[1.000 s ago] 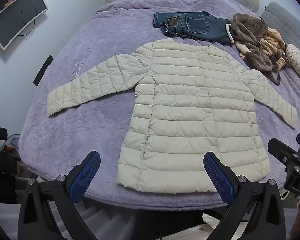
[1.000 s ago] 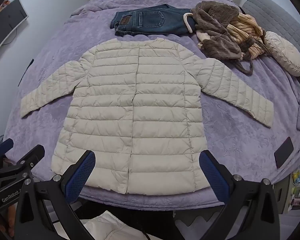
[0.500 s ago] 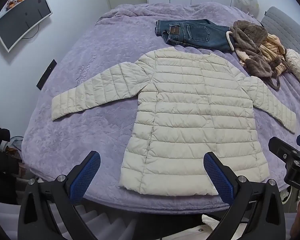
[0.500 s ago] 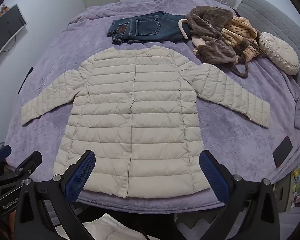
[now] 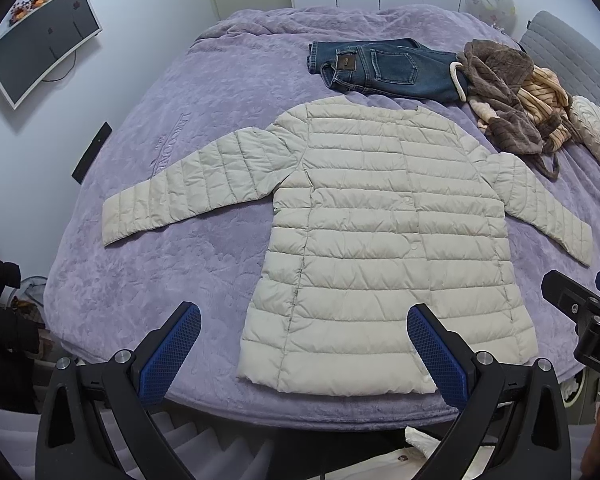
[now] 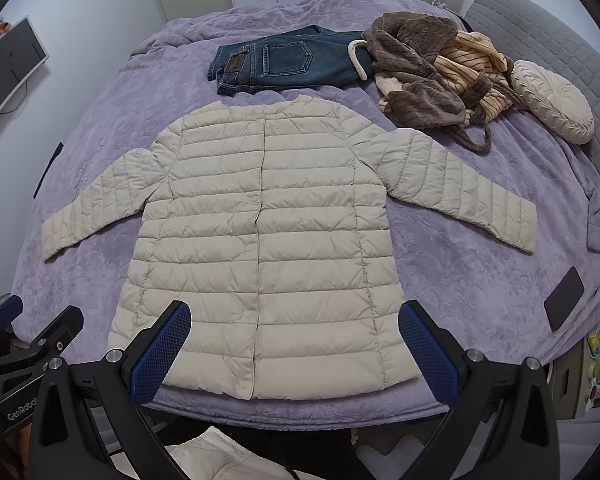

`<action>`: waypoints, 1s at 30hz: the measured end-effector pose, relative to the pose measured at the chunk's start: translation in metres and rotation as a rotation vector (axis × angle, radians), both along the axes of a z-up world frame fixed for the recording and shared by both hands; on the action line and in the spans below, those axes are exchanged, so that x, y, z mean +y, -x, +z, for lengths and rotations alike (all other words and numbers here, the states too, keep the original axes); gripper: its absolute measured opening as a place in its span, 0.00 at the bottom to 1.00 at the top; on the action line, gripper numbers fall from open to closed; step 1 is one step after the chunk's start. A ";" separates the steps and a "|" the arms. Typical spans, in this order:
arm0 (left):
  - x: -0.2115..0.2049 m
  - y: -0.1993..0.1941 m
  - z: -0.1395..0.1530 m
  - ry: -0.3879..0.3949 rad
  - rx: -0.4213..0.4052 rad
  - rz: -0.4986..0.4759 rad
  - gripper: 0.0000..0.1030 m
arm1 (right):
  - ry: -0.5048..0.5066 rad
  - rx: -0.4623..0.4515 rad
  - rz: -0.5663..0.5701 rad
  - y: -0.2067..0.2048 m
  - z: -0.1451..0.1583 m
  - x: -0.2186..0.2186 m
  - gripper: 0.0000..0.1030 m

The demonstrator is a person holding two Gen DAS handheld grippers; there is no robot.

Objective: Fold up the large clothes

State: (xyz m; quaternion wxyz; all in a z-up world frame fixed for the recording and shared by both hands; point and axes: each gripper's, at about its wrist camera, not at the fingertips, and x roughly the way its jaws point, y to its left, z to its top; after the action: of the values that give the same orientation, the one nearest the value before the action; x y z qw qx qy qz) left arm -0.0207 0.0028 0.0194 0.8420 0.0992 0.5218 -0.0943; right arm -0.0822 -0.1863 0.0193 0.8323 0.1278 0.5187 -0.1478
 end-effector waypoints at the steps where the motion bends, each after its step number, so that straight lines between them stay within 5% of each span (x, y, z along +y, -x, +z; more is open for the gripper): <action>1: 0.000 0.000 0.000 0.000 0.000 0.000 1.00 | 0.000 0.000 0.001 0.000 0.000 0.000 1.00; 30: 0.000 -0.007 0.005 0.004 -0.015 0.006 1.00 | 0.008 -0.008 0.000 -0.003 0.003 -0.002 1.00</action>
State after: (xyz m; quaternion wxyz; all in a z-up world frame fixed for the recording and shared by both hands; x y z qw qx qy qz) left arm -0.0133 0.0030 0.0244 0.8463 0.0965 0.5158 -0.0921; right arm -0.0797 -0.1883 0.0218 0.8349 0.1252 0.5148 -0.1492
